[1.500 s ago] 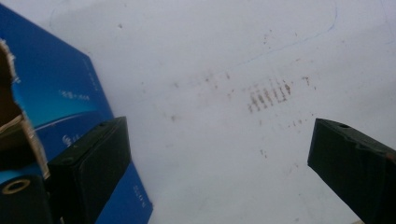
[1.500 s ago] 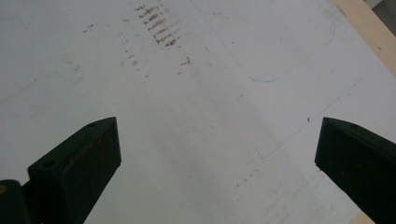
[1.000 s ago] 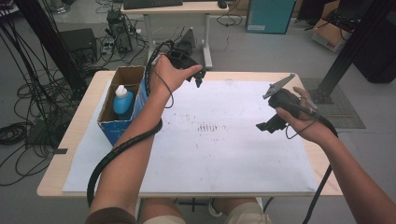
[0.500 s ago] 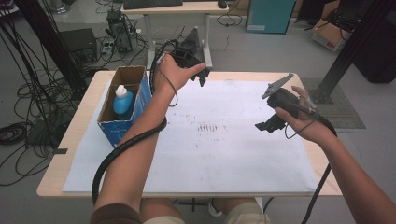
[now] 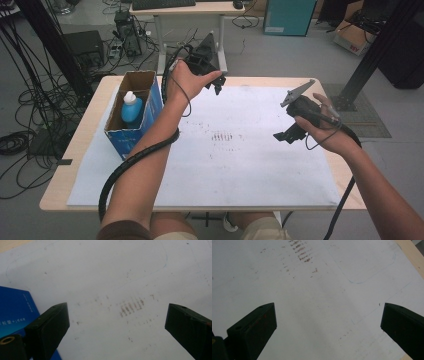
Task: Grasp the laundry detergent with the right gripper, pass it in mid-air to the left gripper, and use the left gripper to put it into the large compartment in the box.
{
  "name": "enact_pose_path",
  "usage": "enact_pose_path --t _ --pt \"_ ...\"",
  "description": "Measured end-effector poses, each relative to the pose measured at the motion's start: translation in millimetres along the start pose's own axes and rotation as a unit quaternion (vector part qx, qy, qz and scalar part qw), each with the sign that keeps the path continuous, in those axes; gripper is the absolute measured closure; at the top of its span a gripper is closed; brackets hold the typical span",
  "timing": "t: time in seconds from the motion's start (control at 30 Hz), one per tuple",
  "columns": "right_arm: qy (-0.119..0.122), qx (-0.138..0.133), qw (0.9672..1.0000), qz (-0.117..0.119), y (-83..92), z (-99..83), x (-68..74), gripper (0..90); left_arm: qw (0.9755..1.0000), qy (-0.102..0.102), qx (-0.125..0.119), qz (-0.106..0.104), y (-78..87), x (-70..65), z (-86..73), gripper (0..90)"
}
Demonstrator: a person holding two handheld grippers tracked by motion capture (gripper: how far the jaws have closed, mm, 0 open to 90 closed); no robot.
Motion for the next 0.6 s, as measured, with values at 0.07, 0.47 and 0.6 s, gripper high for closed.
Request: enact_pose_path --t 0.07,0.47,0.6 --pt "-0.002 0.001 1.0 0.0 0.3 0.5 1.0 0.0 1.0 -0.001 -0.001 -0.001 1.3 0.8 -1.1 6.0" --pt "0.003 -0.005 1.0 0.001 0.4 6.3 4.7 0.0 0.9999 -0.002 -0.012 0.0 6.2 2.8 -5.9 5.9" --pt "0.008 -0.006 0.9999 0.0 0.8 7.3 4.6 0.0 0.9999 -0.007 -0.01 -0.003 4.1 0.5 -9.1 5.9"
Point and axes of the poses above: each handheld gripper's, and its own axes: y roughly backward along the jaws, z roughly out of its top, x roughly to its left, the point moved 9 cm from there along -y, roughly forward along the jaws, and after that the axes turned 10 degrees about x, right-handed, at the moved point
